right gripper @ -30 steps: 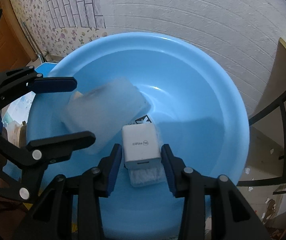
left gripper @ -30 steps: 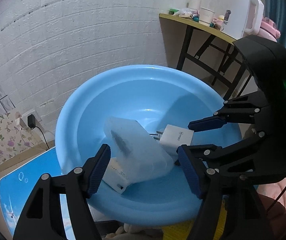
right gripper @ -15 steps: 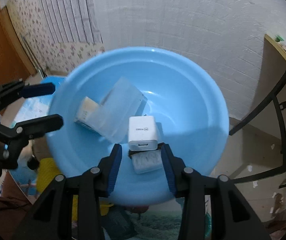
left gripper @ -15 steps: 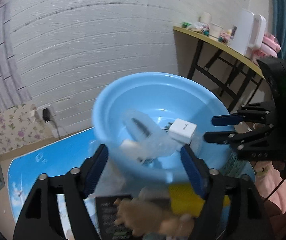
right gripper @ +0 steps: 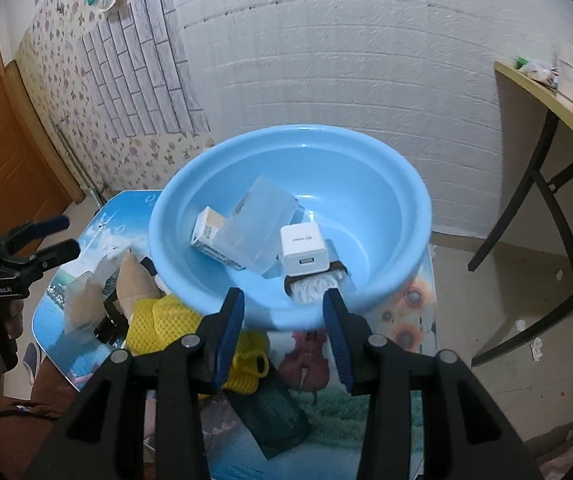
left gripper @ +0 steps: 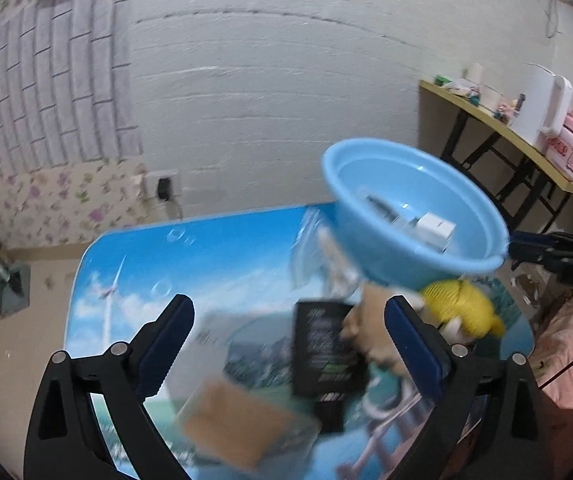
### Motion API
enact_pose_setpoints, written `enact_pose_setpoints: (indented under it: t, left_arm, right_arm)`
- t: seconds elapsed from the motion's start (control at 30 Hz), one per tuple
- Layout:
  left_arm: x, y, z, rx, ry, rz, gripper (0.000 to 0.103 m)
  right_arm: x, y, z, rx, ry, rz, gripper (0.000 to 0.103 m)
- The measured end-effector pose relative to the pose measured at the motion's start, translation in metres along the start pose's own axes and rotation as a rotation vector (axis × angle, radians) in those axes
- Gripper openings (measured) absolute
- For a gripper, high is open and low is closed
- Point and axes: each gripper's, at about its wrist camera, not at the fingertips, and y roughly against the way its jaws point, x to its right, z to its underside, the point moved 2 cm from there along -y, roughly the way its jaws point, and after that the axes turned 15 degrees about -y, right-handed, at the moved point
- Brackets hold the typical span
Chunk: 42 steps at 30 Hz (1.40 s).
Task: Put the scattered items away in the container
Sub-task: 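Grasp the clear toothpick box with the left gripper while the right grasps the green packet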
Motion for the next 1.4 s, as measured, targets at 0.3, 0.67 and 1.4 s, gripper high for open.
enact_pose_setpoints:
  t: [0.3, 0.67, 1.4]
  left_arm:
    - [-0.006, 0.008, 0.049, -0.044, 0.014, 0.001, 0.097]
    - [-0.002, -0.003, 0.072, -0.094, -0.062, 0.008, 0.097]
    - [-0.003, -0.029, 0.082, -0.129, -0.154, 0.018, 0.102]
  right_arm:
    - [0.011, 0.000, 0.034, -0.059, 0.015, -0.003, 0.041]
    - [0.019, -0.011, 0.078, -0.148, 0.070, 0.018, 0.062]
    - [0.008, -0.040, 0.090, -0.196, 0.186, 0.061, 0.062]
